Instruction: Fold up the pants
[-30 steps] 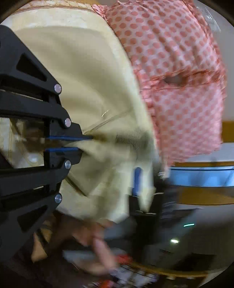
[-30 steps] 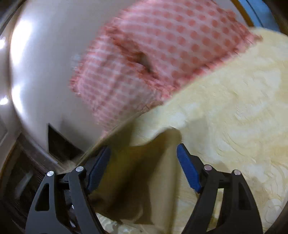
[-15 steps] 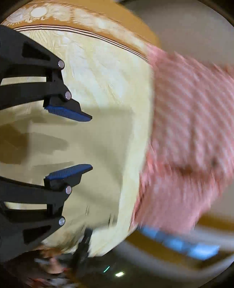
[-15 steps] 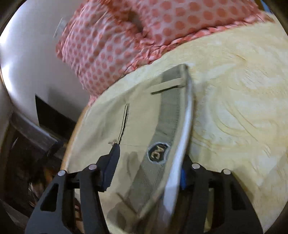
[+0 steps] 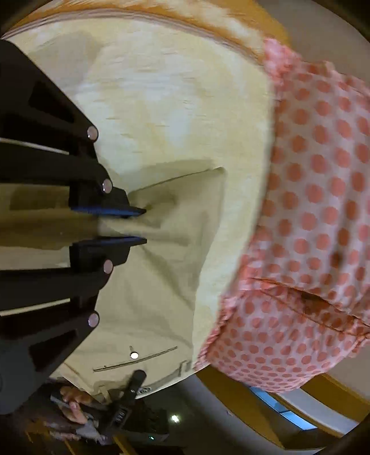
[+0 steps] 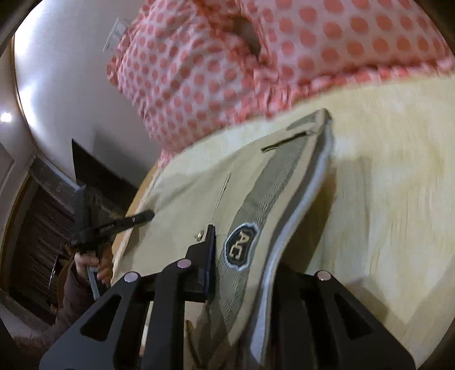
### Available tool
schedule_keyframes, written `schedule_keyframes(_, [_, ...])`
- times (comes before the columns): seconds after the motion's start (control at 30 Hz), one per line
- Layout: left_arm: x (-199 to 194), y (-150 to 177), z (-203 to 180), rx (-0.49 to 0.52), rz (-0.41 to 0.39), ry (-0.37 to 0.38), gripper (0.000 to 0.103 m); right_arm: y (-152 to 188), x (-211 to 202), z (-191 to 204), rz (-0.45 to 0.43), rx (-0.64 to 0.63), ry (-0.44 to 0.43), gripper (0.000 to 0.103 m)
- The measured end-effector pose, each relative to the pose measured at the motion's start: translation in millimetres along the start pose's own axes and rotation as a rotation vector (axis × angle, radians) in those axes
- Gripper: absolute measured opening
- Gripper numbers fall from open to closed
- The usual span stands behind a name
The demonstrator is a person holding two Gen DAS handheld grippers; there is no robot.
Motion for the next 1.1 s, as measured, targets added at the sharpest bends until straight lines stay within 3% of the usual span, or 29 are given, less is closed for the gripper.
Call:
schedule_keyframes(0.1, [17.6,-39.9,-9.7,0.013,-0.084,-0.047,0.009,-41.8,17.5,-18.7,-0.048,0.005,0.084,0.016])
schedule_keyframes(0.13, [28.8,-50.4,-12.2,0.031,-0.103,-0.101,0.009,-47.3,24.6,-25.0,-0.039,0.005,0.126,0.016])
schedule_keyframes(0.2, [38.3,-58.0,-14.1,0.053,-0.113,-0.201,0.009,-49.8,34.8,-35.7,0.023,-0.005,0.258,0.028])
schedule_keyframes(0.23, [31.7,-57.2,-16.6,0.067,-0.130,-0.217,0.009,-46.9,31.3,-37.6,0.046,-0.019,0.353,0.031])
schedule_keyframes(0.27, [16.1,-51.9,-22.0,0.086,-0.168,-0.190,0.010,-43.9,23.2,-35.1,0.030,-0.038,0.396,0.033])
schedule_keyframes(0.33, [-12.6,-36.1,-32.5,0.103,-0.217,-0.118,0.014,-35.7,0.2,-19.3,-0.052,-0.084,0.403,0.052])
schedule_keyframes(0.37, [-19.1,-29.1,-37.8,0.102,-0.211,-0.074,0.020,-31.5,-5.8,-10.7,-0.072,-0.096,0.368,0.069])
schedule_keyframes(0.43, [-17.6,-8.0,-52.1,0.103,-0.144,0.034,0.025,-21.1,-10.2,5.0,-0.068,-0.122,0.299,0.072])
schedule_keyframes(0.47, [-7.5,2.6,-56.2,0.098,-0.089,0.051,0.027,-16.9,-9.2,9.3,-0.060,-0.132,0.289,0.072])
schedule_keyframes(0.57, [37.9,22.7,-51.2,0.040,0.062,-0.007,0.025,-5.0,-0.5,4.3,-0.017,-0.105,0.296,0.073])
schedule_keyframes(0.6, [48.4,25.2,-46.8,0.019,0.066,-0.035,0.018,-3.3,1.1,-4.4,-0.001,-0.076,0.397,0.071])
schedule_keyframes(0.63, [47.4,23.7,-47.9,0.039,0.015,-0.071,0.016,-3.4,-9.8,-12.2,-0.040,-0.036,0.485,0.068])
schedule_keyframes(0.67, [47.5,23.9,-50.5,0.052,0.021,-0.094,0.015,-2.9,-25.9,-12.8,-0.124,-0.013,0.458,0.068])
schedule_keyframes(0.7, [45.8,23.9,-51.8,0.049,0.017,-0.097,0.018,-2.1,-32.2,-8.5,-0.161,-0.013,0.437,0.068])
schedule_keyframes(0.73, [42.6,25.3,-53.8,0.043,0.007,-0.099,0.022,1.1,-36.2,3.5,-0.180,-0.042,0.364,0.068])
schedule_keyframes(0.8, [37.5,30.4,-57.4,0.062,-0.013,-0.116,0.035,5.9,-22.9,15.5,-0.097,-0.083,0.308,0.076])
schedule_keyframes(0.83, [29.6,36.1,-60.9,0.079,-0.034,-0.137,0.036,11.8,-2.9,16.3,0.007,-0.090,0.314,0.079])
schedule_keyframes(0.87, [22.0,43.7,-64.3,0.087,-0.044,-0.140,0.040,16.8,4.7,15.4,0.046,-0.103,0.355,0.080])
schedule_keyframes(0.93, [-0.5,62.9,-68.3,0.095,-0.077,-0.134,0.058,20.4,-6.5,25.0,0.011,-0.114,0.394,0.080])
schedule_keyframes(0.97, [-15.3,76.4,-68.9,0.104,-0.111,-0.162,0.079,24.4,-15.3,31.0,0.001,-0.101,0.400,0.081])
schedule_keyframes(1.0, [-23.4,87.5,-68.1,0.113,-0.134,-0.186,0.092,35.0,-27.5,41.6,-0.011,-0.106,0.396,0.085])
schedule_keyframes(1.07, [-42.4,116.3,-70.3,0.151,-0.190,-0.286,0.101,51.7,-34.9,57.3,-0.033,-0.137,0.430,0.094])
schedule_keyframes(1.1, [-48.2,131.7,-70.5,0.169,-0.214,-0.337,0.101,64.3,-33.6,63.8,-0.031,-0.161,0.468,0.095])
Point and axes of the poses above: each gripper's, at about its wrist camera, not at the fingertips, and x roughly the way its jaws point, z to its left, y to its underside, the point moved 4 cm from there along x, roughly the way its jaws point, and after that the axes turned 7 degrees about -x, right-handed, at the moved point
